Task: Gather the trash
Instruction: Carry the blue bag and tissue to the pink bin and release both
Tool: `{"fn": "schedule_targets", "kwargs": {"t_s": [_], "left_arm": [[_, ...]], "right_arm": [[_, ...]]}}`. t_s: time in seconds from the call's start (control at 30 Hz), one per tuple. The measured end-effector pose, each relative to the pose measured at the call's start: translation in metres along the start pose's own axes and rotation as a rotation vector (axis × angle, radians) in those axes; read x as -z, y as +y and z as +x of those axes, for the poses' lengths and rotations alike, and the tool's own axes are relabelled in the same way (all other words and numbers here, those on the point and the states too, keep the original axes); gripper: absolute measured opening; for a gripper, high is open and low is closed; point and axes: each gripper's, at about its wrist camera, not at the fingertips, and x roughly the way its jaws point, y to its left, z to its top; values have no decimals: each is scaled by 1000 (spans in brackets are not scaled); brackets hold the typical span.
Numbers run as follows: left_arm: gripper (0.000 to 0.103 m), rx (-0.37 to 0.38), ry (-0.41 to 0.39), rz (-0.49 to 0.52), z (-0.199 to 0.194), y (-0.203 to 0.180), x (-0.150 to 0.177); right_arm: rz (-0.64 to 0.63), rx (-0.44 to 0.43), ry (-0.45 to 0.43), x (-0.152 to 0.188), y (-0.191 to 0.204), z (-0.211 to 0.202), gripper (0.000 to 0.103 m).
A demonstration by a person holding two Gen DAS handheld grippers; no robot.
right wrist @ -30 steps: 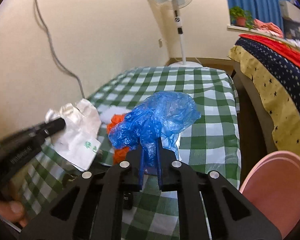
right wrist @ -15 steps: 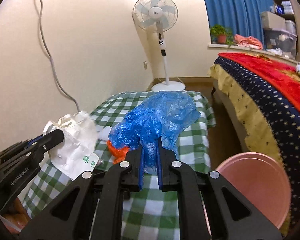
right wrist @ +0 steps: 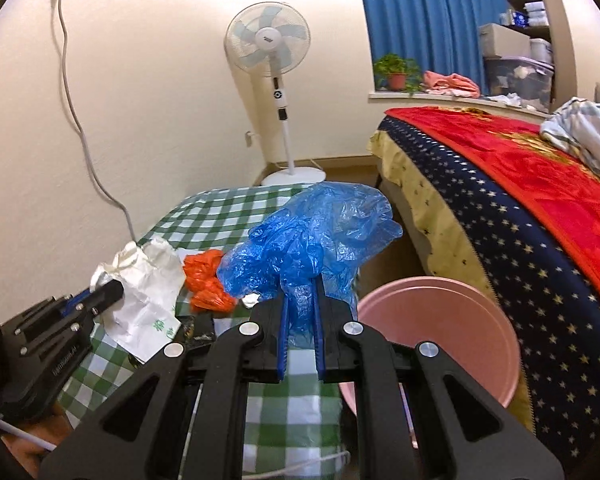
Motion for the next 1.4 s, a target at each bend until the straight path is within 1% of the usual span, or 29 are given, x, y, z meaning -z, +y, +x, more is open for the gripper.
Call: {"fn": "schedule_targets", "kwargs": {"t_s": [0.17, 0.43, 0.77, 1.03, 1.17, 1.4], "left_arm": [[7, 22, 7, 1, -4, -6, 3], [7, 43, 11, 4, -7, -15, 8], [7, 79, 16, 12, 1, -31, 8], [7, 155, 4, 32, 17, -61, 6], [7, 200, 1, 51, 28, -81, 6], [6, 267, 12, 48, 53, -103, 6]], "right_arm": [[40, 34, -4, 9, -15, -7, 11], [69, 73, -14, 11, -30, -17, 11], [100, 111, -19, 14, -48, -20, 11], [171, 172, -12, 15, -76, -18, 11], [190, 202, -6, 16, -88, -16, 11], [212, 243, 13, 21, -104, -8, 11]]}}
